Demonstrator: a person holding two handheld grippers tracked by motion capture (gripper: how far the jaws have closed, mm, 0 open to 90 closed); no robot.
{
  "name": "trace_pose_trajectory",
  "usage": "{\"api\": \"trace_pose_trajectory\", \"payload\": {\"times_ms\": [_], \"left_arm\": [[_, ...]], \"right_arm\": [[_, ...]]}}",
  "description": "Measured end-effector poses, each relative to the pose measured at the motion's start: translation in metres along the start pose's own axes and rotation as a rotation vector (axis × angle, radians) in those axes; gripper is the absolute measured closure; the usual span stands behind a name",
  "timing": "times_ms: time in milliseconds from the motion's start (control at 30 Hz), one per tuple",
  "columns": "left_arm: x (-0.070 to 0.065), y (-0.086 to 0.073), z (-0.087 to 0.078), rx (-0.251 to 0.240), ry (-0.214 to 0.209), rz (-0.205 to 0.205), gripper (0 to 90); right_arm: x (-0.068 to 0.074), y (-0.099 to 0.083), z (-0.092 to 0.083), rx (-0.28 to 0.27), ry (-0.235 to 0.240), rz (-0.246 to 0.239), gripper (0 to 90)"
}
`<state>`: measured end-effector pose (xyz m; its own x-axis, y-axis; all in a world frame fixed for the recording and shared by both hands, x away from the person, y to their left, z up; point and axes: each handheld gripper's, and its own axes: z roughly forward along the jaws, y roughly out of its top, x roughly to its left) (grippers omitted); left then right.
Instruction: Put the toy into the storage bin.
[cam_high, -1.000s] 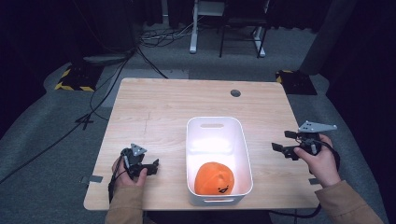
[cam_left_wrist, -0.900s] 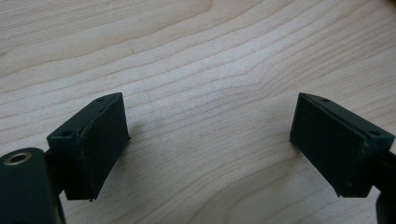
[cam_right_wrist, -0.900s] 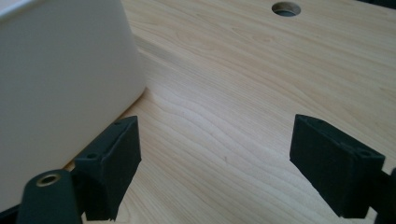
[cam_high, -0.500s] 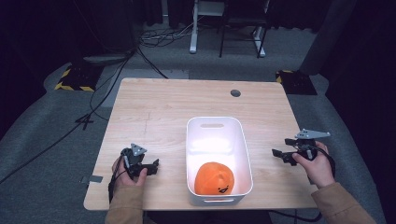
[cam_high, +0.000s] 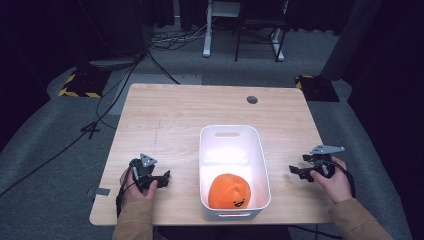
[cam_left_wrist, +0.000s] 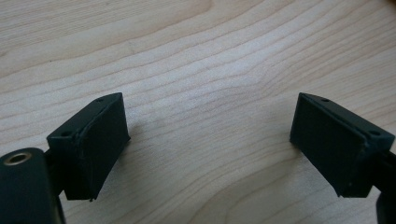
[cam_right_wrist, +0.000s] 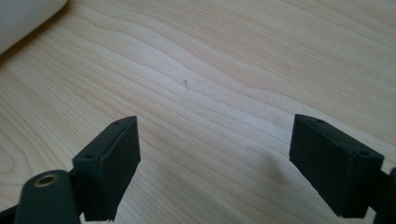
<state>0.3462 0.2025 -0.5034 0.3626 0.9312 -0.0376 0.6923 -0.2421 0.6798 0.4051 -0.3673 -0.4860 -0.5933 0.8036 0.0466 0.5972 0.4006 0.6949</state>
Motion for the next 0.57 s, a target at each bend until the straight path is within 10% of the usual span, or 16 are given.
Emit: {"api": "trace_pose_trajectory", "payload": {"times_ms": [167,567], "left_arm": [[0.0,0.0,0.0,0.0,0.0,0.0,11.6],[0.0,0.0,0.0,0.001,0.001,0.001,11.6]], "right_arm": [[0.001,-0.007,0.012,-0.016,-0.042,-0.035,14.5],[-0.008,-0.017,0.007,-0.051,0.097,-0.171,10.3]]}}
